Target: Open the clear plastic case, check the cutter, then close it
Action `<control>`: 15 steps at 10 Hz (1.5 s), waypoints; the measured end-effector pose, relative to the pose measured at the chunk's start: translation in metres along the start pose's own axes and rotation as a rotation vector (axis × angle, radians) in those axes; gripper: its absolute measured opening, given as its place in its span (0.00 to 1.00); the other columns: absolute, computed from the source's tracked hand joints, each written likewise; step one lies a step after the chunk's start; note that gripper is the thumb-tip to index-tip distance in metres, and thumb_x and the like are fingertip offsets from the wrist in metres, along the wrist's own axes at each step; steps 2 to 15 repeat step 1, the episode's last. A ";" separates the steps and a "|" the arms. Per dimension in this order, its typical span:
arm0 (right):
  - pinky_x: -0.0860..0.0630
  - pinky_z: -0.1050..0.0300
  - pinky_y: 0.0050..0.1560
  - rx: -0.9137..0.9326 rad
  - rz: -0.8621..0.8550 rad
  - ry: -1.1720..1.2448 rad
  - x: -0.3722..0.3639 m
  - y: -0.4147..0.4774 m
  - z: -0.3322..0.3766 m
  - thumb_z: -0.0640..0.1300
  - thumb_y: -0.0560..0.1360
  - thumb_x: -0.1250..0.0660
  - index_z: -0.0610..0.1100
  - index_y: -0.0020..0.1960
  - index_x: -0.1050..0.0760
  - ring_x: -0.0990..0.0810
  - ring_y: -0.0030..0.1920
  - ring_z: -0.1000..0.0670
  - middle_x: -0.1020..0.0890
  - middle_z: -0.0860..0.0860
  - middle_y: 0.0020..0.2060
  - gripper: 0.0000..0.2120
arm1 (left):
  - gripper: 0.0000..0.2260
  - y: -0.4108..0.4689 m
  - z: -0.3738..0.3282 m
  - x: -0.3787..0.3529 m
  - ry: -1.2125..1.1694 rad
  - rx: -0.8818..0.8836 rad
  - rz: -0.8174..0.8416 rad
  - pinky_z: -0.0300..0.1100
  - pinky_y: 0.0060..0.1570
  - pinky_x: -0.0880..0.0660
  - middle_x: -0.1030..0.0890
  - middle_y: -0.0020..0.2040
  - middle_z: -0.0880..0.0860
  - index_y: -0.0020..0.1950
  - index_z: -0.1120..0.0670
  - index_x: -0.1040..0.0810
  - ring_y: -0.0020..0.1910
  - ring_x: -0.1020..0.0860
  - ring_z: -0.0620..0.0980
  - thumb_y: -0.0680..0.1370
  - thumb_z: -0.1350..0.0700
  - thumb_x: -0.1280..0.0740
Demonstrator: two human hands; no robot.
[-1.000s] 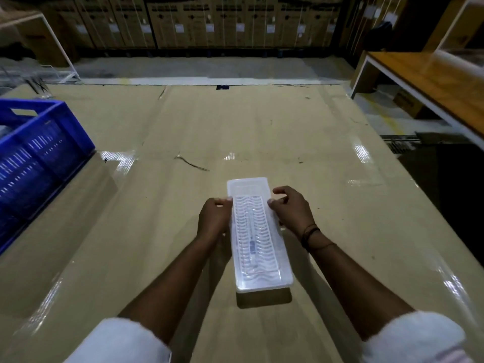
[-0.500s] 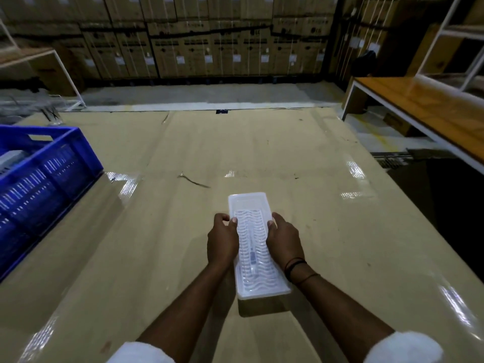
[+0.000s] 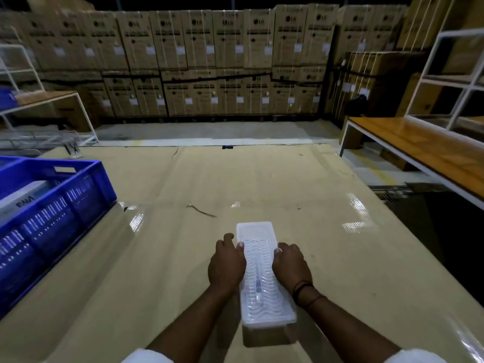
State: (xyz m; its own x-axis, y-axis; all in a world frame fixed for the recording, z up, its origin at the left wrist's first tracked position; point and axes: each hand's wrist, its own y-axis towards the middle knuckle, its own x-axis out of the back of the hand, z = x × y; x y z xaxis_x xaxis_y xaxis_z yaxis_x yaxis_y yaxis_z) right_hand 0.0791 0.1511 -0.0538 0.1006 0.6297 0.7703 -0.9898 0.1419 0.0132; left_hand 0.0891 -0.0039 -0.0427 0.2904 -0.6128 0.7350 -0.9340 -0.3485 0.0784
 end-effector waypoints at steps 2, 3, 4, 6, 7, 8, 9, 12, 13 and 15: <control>0.26 0.49 0.57 0.039 -0.034 0.005 0.005 0.006 0.002 0.47 0.81 0.41 0.42 0.66 0.26 0.22 0.60 0.38 0.26 0.42 0.63 0.17 | 0.22 0.012 -0.002 0.012 0.072 -0.092 -0.056 0.52 0.57 0.23 0.25 0.69 0.56 0.74 0.52 0.32 0.62 0.21 0.60 0.83 0.43 0.41; 0.26 0.49 0.57 0.039 -0.034 0.005 0.005 0.006 0.002 0.47 0.81 0.41 0.42 0.66 0.26 0.22 0.60 0.38 0.26 0.42 0.63 0.17 | 0.22 0.012 -0.002 0.012 0.072 -0.092 -0.056 0.52 0.57 0.23 0.25 0.69 0.56 0.74 0.52 0.32 0.62 0.21 0.60 0.83 0.43 0.41; 0.26 0.49 0.57 0.039 -0.034 0.005 0.005 0.006 0.002 0.47 0.81 0.41 0.42 0.66 0.26 0.22 0.60 0.38 0.26 0.42 0.63 0.17 | 0.22 0.012 -0.002 0.012 0.072 -0.092 -0.056 0.52 0.57 0.23 0.25 0.69 0.56 0.74 0.52 0.32 0.62 0.21 0.60 0.83 0.43 0.41; 0.26 0.49 0.57 0.039 -0.034 0.005 0.005 0.006 0.002 0.47 0.81 0.41 0.42 0.66 0.26 0.22 0.60 0.38 0.26 0.42 0.63 0.17 | 0.22 0.012 -0.002 0.012 0.072 -0.092 -0.056 0.52 0.57 0.23 0.25 0.69 0.56 0.74 0.52 0.32 0.62 0.21 0.60 0.83 0.43 0.41; 0.26 0.49 0.57 0.039 -0.034 0.005 0.005 0.006 0.002 0.47 0.81 0.41 0.42 0.66 0.26 0.22 0.60 0.38 0.26 0.42 0.63 0.17 | 0.22 0.012 -0.002 0.012 0.072 -0.092 -0.056 0.52 0.57 0.23 0.25 0.69 0.56 0.74 0.52 0.32 0.62 0.21 0.60 0.83 0.43 0.41; 0.26 0.49 0.57 0.039 -0.034 0.005 0.005 0.006 0.002 0.47 0.81 0.41 0.42 0.66 0.26 0.22 0.60 0.38 0.26 0.42 0.63 0.17 | 0.22 0.012 -0.002 0.012 0.072 -0.092 -0.056 0.52 0.57 0.23 0.25 0.69 0.56 0.74 0.52 0.32 0.62 0.21 0.60 0.83 0.43 0.41; 0.26 0.49 0.57 0.039 -0.034 0.005 0.005 0.006 0.002 0.47 0.81 0.41 0.42 0.66 0.26 0.22 0.60 0.38 0.26 0.42 0.63 0.17 | 0.22 0.012 -0.002 0.012 0.072 -0.092 -0.056 0.52 0.57 0.23 0.25 0.69 0.56 0.74 0.52 0.32 0.62 0.21 0.60 0.83 0.43 0.41; 0.26 0.49 0.57 0.039 -0.034 0.005 0.005 0.006 0.002 0.47 0.81 0.41 0.42 0.66 0.26 0.22 0.60 0.38 0.26 0.42 0.63 0.17 | 0.22 0.012 -0.002 0.012 0.072 -0.092 -0.056 0.52 0.57 0.23 0.25 0.69 0.56 0.74 0.52 0.32 0.62 0.21 0.60 0.83 0.43 0.41; 0.26 0.49 0.57 0.039 -0.034 0.005 0.005 0.006 0.002 0.47 0.81 0.41 0.42 0.66 0.26 0.22 0.60 0.38 0.26 0.42 0.63 0.17 | 0.22 0.012 -0.002 0.012 0.072 -0.092 -0.056 0.52 0.57 0.23 0.25 0.69 0.56 0.74 0.52 0.32 0.62 0.21 0.60 0.83 0.43 0.41; 0.26 0.49 0.57 0.039 -0.034 0.005 0.005 0.006 0.002 0.47 0.81 0.41 0.42 0.66 0.26 0.22 0.60 0.38 0.26 0.42 0.63 0.17 | 0.22 0.012 -0.002 0.012 0.072 -0.092 -0.056 0.52 0.57 0.23 0.25 0.69 0.56 0.74 0.52 0.32 0.62 0.21 0.60 0.83 0.43 0.41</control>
